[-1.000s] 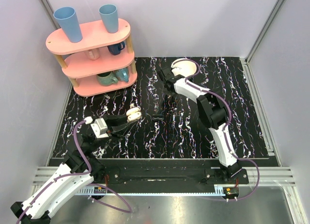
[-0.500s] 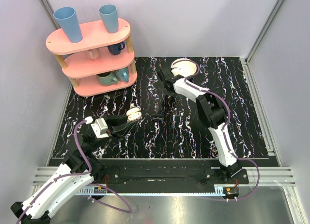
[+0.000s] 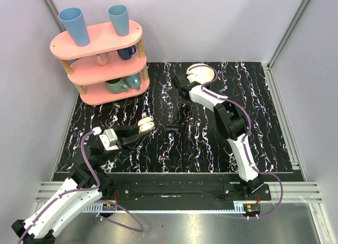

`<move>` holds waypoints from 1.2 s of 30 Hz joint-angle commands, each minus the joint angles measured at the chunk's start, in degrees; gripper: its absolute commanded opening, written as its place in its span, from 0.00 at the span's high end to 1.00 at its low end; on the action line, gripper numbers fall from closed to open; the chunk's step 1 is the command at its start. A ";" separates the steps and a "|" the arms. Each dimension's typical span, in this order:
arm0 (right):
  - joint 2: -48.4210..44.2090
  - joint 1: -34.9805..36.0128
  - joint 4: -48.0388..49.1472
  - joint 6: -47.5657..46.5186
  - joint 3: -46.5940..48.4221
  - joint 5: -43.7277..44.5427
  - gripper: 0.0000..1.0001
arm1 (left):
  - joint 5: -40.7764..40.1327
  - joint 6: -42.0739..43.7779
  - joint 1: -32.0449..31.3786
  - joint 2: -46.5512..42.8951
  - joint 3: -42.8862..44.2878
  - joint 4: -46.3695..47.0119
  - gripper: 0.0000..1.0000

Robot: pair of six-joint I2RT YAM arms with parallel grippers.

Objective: Insert the wireless bluetooth earbuds into the charging case
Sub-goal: Pick up the right earbud from the center of the board, then insert the right earbud into the right side groove of the charging case.

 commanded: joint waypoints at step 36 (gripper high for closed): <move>-35.22 4.55 33.42 -16.58 -35.56 -2.11 0.94 | -3.81 -0.28 -0.04 2.89 3.25 1.44 1.00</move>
